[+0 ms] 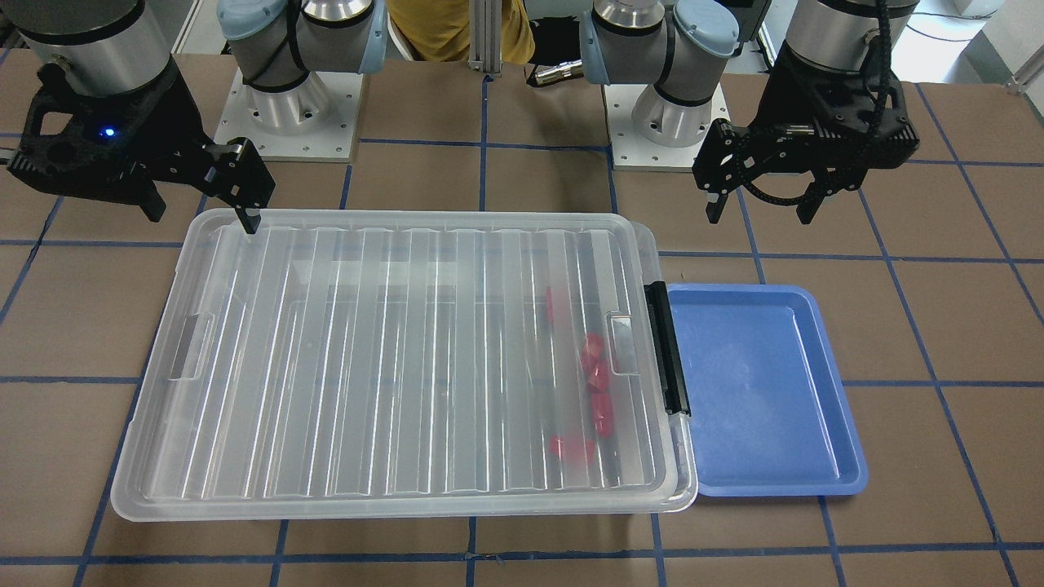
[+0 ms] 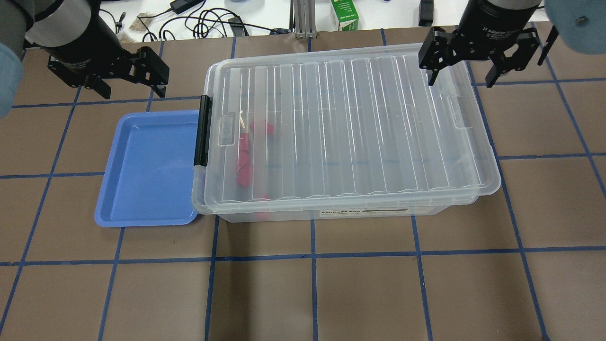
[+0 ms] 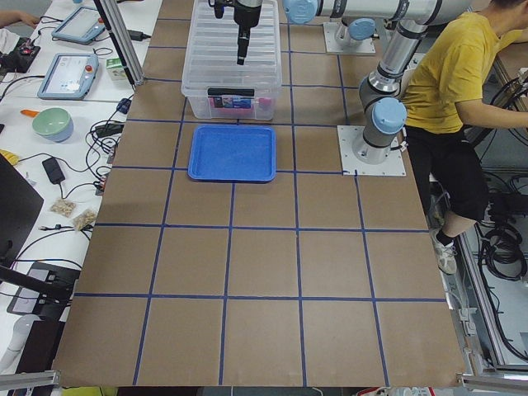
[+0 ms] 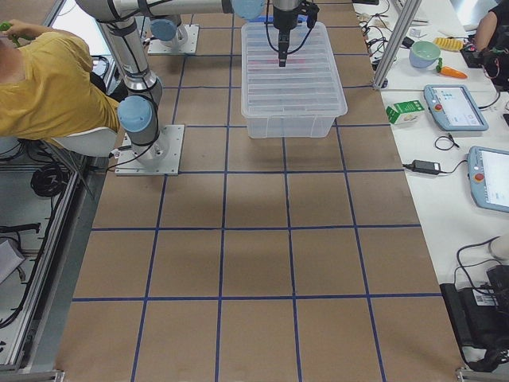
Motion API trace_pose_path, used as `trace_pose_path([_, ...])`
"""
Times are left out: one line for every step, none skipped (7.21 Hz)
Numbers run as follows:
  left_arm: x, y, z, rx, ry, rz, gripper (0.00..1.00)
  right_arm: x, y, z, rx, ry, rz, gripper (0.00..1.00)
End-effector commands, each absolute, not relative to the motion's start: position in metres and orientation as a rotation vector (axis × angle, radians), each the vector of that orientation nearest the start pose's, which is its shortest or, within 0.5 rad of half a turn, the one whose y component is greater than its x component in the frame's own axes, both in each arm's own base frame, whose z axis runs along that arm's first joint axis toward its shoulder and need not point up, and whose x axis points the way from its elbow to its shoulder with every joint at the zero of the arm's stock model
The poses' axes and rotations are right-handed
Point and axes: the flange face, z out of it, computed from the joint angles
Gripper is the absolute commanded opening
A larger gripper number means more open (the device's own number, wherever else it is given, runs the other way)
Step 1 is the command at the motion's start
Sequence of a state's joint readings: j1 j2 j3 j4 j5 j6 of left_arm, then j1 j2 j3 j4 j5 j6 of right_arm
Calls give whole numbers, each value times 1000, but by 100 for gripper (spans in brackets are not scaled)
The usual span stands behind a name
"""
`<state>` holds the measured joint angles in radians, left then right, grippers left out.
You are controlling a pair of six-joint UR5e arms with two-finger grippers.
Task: Place red block in blue tray from box
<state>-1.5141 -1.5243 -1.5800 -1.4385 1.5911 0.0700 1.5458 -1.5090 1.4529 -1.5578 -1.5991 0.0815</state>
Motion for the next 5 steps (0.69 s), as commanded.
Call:
trace_pose_path([-103, -495, 520, 18, 3097, -269, 100, 95, -554, 518, 118, 3166, -79, 100])
trace_pose_path([-103, -495, 520, 21, 3097, -269, 100, 90, -568, 500, 89, 3176, -35, 100])
trace_pose_path([-103, -495, 520, 19, 3099, -271, 100, 83, -581, 478, -4, 3179, 12, 100])
trace_pose_path([-103, -495, 520, 18, 3097, -269, 100, 64, -589, 461, -69, 3174, 63, 100])
trace_pose_path([-103, -495, 520, 18, 3097, -269, 100, 26, -603, 437, -65, 3164, 104, 100])
